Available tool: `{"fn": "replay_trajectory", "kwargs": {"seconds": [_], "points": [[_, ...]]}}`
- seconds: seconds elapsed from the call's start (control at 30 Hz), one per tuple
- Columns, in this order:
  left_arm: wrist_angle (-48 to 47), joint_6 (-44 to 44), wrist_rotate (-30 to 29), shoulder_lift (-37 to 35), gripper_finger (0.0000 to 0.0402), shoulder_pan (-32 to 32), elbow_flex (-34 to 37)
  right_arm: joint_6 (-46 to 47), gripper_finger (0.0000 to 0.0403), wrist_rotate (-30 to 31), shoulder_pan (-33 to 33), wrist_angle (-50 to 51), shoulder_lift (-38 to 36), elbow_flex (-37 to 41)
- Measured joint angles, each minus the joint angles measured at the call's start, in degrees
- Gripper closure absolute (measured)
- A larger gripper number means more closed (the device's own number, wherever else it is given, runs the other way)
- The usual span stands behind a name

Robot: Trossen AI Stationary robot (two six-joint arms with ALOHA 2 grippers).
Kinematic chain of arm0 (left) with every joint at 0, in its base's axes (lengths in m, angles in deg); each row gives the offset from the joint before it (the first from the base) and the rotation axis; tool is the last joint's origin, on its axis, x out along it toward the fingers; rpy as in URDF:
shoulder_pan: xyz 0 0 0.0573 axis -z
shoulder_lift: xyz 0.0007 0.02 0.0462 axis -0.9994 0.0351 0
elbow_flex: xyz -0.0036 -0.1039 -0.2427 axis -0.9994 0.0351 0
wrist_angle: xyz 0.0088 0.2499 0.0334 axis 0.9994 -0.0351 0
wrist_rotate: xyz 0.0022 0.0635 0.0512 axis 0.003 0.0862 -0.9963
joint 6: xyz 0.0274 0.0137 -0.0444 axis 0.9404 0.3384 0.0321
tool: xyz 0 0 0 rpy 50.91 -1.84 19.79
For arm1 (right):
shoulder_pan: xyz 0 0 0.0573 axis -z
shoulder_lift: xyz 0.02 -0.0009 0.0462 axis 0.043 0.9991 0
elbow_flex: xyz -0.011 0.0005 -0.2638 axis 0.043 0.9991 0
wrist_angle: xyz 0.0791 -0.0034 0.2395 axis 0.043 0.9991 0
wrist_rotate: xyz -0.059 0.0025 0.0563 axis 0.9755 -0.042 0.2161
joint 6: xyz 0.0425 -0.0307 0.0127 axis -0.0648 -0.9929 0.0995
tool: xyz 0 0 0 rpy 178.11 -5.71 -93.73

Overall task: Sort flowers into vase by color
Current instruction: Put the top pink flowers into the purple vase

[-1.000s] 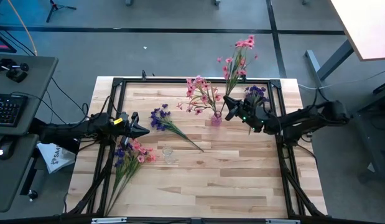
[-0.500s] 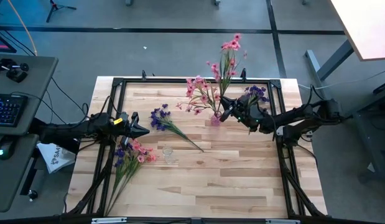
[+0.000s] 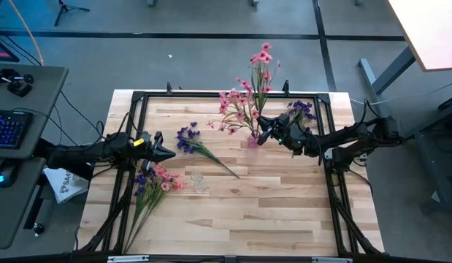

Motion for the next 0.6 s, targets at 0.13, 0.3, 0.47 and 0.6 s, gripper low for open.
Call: {"fn": "replay_trajectory", "kwargs": {"seconds": [0.13,0.3,0.47,0.6], "points": [[0.01,0.01,0.00,-0.01,0.0401,0.01,0.02,-1.29,0.0351,-1.50,0.00,0.56,0.00,0.00],[-0.01,-0.01,-0.01,0.00,0.0401,0.02,0.00,-2.12,0.0294,-2.19,-0.56,1.31,-0.01,0.00],[0.00,0.00,0.01,-0.01,0.0401,0.00,0.00,-4.84,0.0239,-2.24,-2.62,2.73,-1.09,0.00],[0.00,0.01,-0.01,-0.02,0.0401,0.01,0.01,-4.92,0.0209,-2.21,-3.99,6.71,-3.27,0.00]]}}
